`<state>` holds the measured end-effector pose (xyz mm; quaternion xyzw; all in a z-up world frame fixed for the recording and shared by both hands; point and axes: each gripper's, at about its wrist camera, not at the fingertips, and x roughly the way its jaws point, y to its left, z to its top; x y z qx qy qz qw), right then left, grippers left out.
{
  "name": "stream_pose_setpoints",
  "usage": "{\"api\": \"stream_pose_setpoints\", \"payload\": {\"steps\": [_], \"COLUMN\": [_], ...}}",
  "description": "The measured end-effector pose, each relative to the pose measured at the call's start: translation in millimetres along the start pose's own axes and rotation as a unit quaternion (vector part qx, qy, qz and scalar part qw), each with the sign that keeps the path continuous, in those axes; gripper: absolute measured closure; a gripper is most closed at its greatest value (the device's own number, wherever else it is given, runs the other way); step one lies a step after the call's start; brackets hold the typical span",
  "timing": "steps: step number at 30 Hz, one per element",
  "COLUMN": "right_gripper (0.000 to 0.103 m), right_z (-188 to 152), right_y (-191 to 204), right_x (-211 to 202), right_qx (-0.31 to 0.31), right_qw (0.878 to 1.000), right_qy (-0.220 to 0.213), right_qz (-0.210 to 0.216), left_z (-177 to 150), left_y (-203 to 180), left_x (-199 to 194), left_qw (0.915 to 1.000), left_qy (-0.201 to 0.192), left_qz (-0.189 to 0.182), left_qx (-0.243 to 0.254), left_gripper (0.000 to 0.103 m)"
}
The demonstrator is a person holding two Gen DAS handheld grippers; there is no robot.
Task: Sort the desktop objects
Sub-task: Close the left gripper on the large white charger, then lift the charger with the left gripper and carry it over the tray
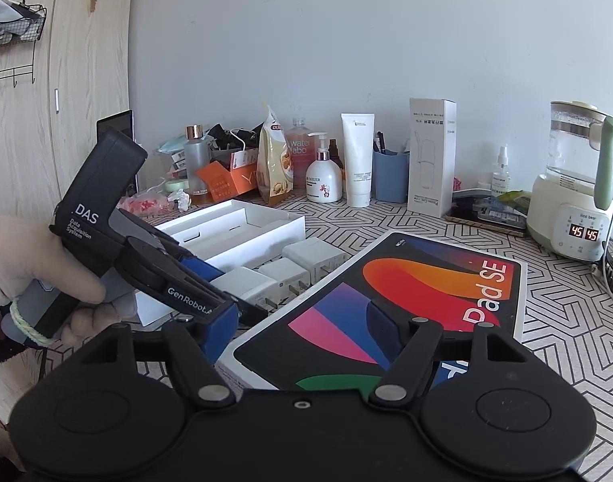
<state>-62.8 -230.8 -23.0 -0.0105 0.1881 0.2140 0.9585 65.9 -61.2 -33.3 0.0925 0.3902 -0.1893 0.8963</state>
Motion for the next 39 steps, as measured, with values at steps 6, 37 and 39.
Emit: {"api": "stream_pose_setpoints", "payload": {"steps": [6,37,39], "right_gripper": [0.026,0.025,0.024], "right_z": [-1.7,-2.0,-1.5], "right_y": [-3.7,1.4,2.1], "right_x": [-2.0,-6.5,-7.9], "right_qx": [0.008,0.015,0.016], "right_qw": [1.0,1.0,1.0], "right_qy": [-0.001,-0.005,-0.007], "right_qz": [-0.012,-0.014,-0.015], "left_z": [-2.2,-8.8,-10.1], "left_y": [3.1,-1.8,-2.0], "left_x": [-0.6,-9.8,-12.2], "left_qw": [1.0,0.9992,0.9989], "left_qy": [-0.003,-0.017,-0.02], "left_qz": [0.004,-0.035,-0.04], "left_qx": [-0.007,-0.005,-0.01], "left_gripper": [0.045,0.047,0.047]}}
